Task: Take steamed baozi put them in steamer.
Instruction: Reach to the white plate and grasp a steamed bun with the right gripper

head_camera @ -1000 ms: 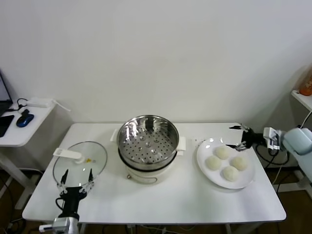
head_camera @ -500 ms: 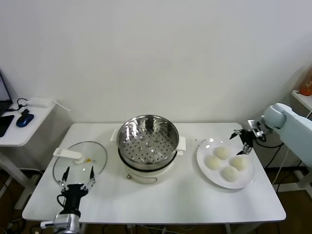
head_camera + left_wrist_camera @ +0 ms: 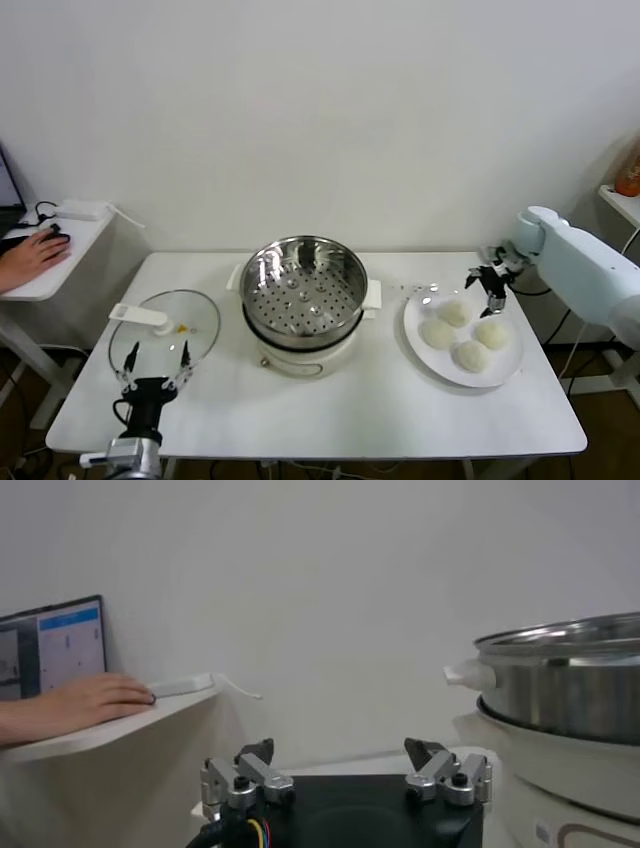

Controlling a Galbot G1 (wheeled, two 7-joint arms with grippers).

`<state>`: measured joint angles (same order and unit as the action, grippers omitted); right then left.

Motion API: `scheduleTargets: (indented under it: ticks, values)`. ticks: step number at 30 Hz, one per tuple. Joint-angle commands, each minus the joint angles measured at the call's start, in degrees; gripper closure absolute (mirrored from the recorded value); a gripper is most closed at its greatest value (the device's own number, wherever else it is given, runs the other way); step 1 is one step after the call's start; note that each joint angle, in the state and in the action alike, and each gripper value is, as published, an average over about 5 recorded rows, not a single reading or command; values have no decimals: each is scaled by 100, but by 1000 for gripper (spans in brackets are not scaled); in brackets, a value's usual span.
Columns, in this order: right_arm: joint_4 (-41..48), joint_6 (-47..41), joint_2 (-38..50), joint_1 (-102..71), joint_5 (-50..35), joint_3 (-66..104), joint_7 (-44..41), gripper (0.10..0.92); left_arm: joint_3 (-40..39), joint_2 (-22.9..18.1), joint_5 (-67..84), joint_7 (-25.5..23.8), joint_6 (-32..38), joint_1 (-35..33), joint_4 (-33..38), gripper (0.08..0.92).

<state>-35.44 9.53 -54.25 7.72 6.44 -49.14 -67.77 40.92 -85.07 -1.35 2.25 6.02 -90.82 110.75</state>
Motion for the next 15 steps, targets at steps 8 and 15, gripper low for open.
scheduleTargets:
  ticks: [8, 15]
  values:
    - [494, 93, -429, -439, 615, 783, 231, 203, 0, 17, 37, 9, -15, -31, -10, 177]
    - [653, 204, -542, -480, 855, 1021, 374, 203, 6, 13, 40, 10, -11, -51, 2, 177]
